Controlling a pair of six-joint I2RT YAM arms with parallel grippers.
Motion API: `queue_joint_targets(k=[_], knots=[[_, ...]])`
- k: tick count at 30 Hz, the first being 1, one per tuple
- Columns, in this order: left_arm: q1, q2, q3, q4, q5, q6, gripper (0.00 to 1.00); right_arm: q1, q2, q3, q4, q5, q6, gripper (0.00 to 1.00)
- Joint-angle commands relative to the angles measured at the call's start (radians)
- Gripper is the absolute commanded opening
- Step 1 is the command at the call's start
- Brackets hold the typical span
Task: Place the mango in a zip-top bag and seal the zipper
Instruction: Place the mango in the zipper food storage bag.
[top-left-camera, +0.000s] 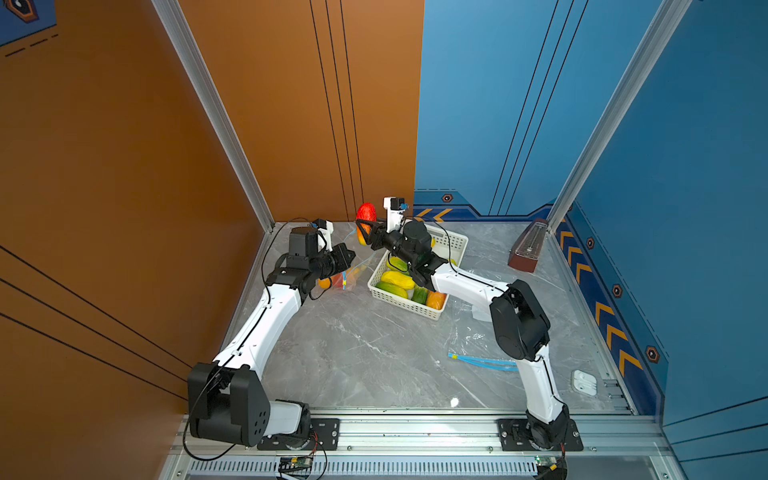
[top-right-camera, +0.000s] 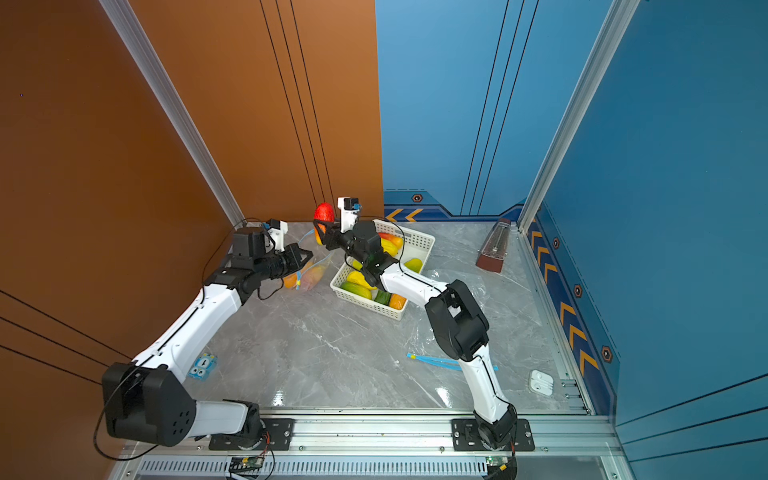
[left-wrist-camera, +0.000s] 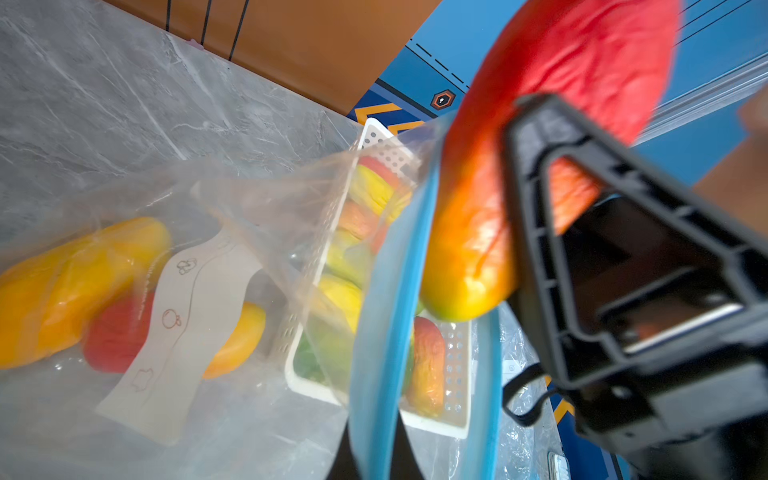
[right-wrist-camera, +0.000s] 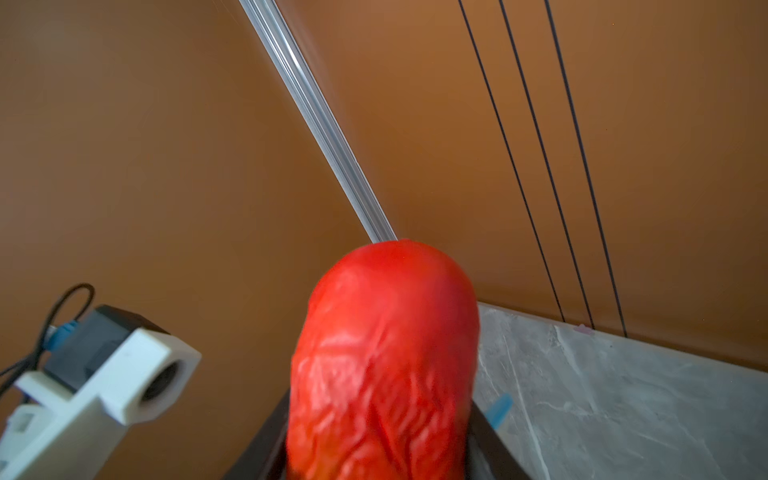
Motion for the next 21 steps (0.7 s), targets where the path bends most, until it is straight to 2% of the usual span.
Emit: queue_joint_targets(k=[1, 3, 7, 9, 13, 15, 17, 19, 21], knots=[[0.002, 0.021, 0.041, 0.000, 0.001, -0.019, 0.00, 0.017, -0.009, 0.020, 0.109, -0.026, 0.011, 0.28], [0.008, 0.022, 0.044, 0.000, -0.002, -0.027, 0.00, 0.029, -0.027, -0.019, 0.112, -0.017, -0.031, 0.35], [0.030, 0.033, 0.063, 0.000, -0.011, -0.041, 0.00, 0.047, -0.063, -0.080, 0.138, -0.014, -0.085, 0.43], [0.037, 0.042, 0.074, 0.000, -0.006, -0.047, 0.00, 0.050, -0.077, -0.105, 0.167, -0.014, -0.091, 0.54], [0.047, 0.052, 0.103, 0.000, -0.004, -0.062, 0.00, 0.062, -0.097, -0.111, 0.130, -0.005, -0.146, 0.61], [0.049, 0.054, 0.111, 0.000, -0.008, -0.060, 0.00, 0.060, -0.108, -0.123, 0.137, -0.012, -0.143, 0.70], [0.053, 0.058, 0.119, 0.000, -0.003, -0.062, 0.00, 0.059, -0.115, -0.125, 0.137, -0.016, -0.143, 0.70], [0.056, 0.063, 0.122, 0.000, -0.001, -0.063, 0.00, 0.057, -0.116, -0.121, 0.117, -0.015, -0.143, 0.76], [0.064, 0.063, 0.131, 0.000, 0.001, -0.060, 0.00, 0.044, -0.180, -0.134, 0.090, -0.030, -0.130, 0.78]])
